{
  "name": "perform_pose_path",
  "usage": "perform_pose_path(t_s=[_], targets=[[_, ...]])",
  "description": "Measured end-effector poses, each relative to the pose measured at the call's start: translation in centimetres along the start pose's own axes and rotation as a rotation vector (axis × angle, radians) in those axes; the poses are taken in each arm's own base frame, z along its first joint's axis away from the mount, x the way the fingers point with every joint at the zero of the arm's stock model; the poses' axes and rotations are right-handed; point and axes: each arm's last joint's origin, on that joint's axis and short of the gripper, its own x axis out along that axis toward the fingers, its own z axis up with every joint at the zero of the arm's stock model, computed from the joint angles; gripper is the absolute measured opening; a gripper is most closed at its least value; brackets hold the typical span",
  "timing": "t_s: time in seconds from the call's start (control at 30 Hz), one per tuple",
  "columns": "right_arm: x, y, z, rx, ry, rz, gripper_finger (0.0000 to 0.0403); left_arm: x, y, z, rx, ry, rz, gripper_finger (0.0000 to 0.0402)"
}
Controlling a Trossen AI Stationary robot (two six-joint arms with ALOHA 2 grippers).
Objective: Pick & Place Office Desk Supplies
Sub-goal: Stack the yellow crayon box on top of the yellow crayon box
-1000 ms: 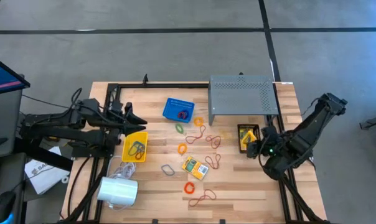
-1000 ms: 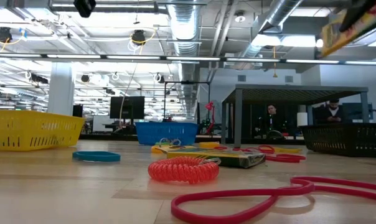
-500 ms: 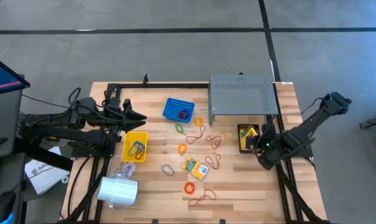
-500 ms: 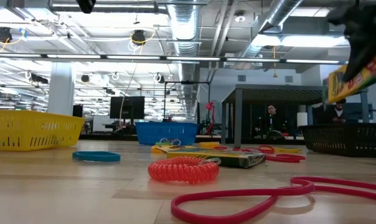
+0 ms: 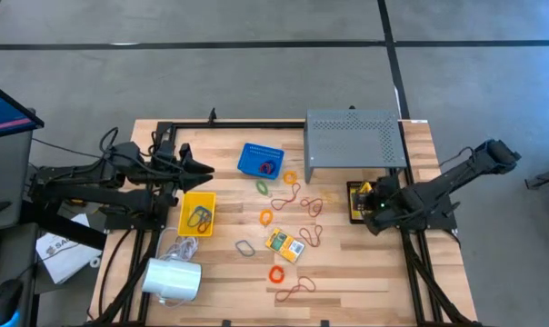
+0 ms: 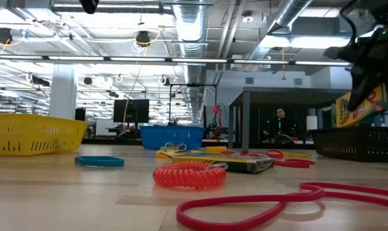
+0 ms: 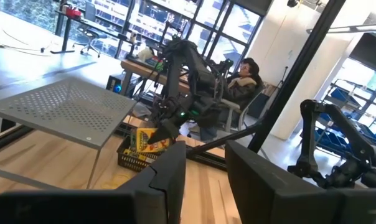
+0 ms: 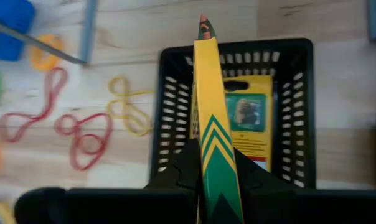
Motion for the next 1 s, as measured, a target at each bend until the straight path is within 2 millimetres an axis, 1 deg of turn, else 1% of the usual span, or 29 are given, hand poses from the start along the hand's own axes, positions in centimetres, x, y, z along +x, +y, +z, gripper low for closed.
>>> perform_pose_path(t_s=[0.3,0.43,0.5,0.63,0.73,0.9,1.0], targets=[[1.5,0.9,-0.1,0.030,0.032,-0.089,0.0028,0.0,0.0,0.0,-0.003,0.001,0.000,0.0100],[2.0,1.4,-0.1,0.031,0.038,-0.098,0.0035,0.0,0.0,0.0,-0.003,0.002,-0.001,0.0099],[2.3,1.6,-0.1,0.032,0.041,-0.095,0.0045,0.0,0.0,0.0,-0.002,0.005,-0.009,0.0099],[2.7,2.3,-0.1,-0.043,0.064,-0.061,0.0070,0.0,0.0,0.0,-0.002,0.010,-0.018,0.0099],[3.2,2.5,0.1,-0.077,0.096,-0.093,0.0094,0.0,-0.1,0.0,-0.001,0.015,-0.031,0.0099],[3.7,2.4,0.5,-0.058,0.099,-0.149,0.0146,0.0,-0.2,-0.1,-0.002,0.025,-0.058,0.0099],[3.8,2.4,0.7,-0.047,0.094,-0.157,0.0163,0.0,-0.2,-0.1,-0.004,0.034,-0.071,0.0099]])
